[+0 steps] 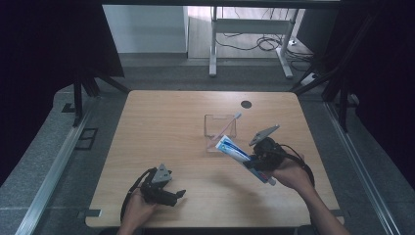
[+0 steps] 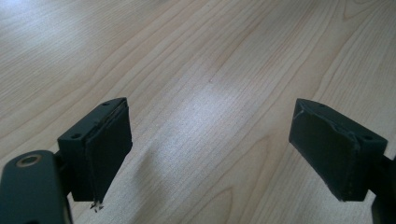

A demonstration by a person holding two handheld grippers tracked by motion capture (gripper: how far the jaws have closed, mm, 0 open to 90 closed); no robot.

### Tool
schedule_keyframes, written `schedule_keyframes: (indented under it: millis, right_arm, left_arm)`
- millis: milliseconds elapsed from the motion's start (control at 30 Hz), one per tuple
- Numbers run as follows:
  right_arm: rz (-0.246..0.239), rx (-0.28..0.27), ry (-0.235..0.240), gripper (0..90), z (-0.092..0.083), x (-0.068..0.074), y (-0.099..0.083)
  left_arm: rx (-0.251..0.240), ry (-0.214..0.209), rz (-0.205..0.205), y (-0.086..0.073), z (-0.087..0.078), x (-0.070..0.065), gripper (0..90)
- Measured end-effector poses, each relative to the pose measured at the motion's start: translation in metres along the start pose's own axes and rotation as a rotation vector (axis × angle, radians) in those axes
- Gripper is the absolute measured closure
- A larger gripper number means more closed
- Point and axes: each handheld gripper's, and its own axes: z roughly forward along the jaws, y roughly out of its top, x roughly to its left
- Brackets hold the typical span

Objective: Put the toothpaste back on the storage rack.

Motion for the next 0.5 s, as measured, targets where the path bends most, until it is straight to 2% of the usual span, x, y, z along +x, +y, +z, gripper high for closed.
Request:
schedule_keyframes:
  millis: [500]
  right_arm:
    - [0.029,-0.114,-0.023,73.7,-0.009,-0.012,0.031]
  left_arm:
    - [0.002,-0.007,-0.001,0.000,0.000,0.000,13.0]
